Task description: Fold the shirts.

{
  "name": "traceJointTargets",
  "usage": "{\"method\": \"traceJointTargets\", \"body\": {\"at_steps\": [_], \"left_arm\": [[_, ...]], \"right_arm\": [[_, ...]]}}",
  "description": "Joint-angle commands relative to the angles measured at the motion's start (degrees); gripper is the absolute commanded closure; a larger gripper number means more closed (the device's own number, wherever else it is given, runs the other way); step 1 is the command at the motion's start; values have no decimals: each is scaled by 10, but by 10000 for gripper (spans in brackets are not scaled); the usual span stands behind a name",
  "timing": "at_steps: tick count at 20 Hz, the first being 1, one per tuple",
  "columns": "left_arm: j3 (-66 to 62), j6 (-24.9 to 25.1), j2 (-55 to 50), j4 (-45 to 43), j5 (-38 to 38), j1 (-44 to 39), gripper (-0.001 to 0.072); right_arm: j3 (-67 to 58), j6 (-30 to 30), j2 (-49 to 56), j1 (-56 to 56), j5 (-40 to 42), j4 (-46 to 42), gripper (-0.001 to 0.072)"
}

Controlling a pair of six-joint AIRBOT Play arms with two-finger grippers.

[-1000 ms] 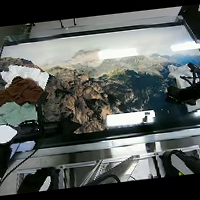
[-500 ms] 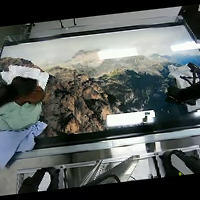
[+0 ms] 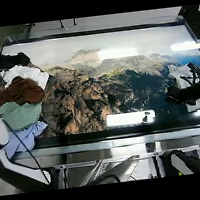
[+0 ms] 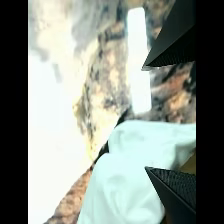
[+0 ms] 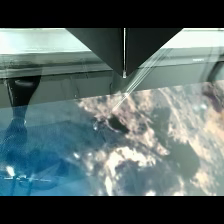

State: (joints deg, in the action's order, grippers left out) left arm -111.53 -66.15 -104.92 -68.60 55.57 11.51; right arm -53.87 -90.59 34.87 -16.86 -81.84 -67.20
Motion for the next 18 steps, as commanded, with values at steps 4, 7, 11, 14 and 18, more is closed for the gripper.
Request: {"method": "traceJointTargets", "body": {"at_steps": [4,7,11,14,18], "left_arm": [[-24,-52,-185,-253,-126,-61,35],[-24,-139,-197,-332,-101,-59,169],[-95,-159,-195,-332,16,-57,693],[-67,-160,-152,-302,57,-61,695],[-37,-131,-59,-121,42,-61,695]], "right_arm": [[0,0,0,1,0,7,695],[0,0,3,1,3,6,695],[0,9,8,1,9,6,695],[0,9,8,1,9,6,695],[0,9,8,1,9,6,695]]}}
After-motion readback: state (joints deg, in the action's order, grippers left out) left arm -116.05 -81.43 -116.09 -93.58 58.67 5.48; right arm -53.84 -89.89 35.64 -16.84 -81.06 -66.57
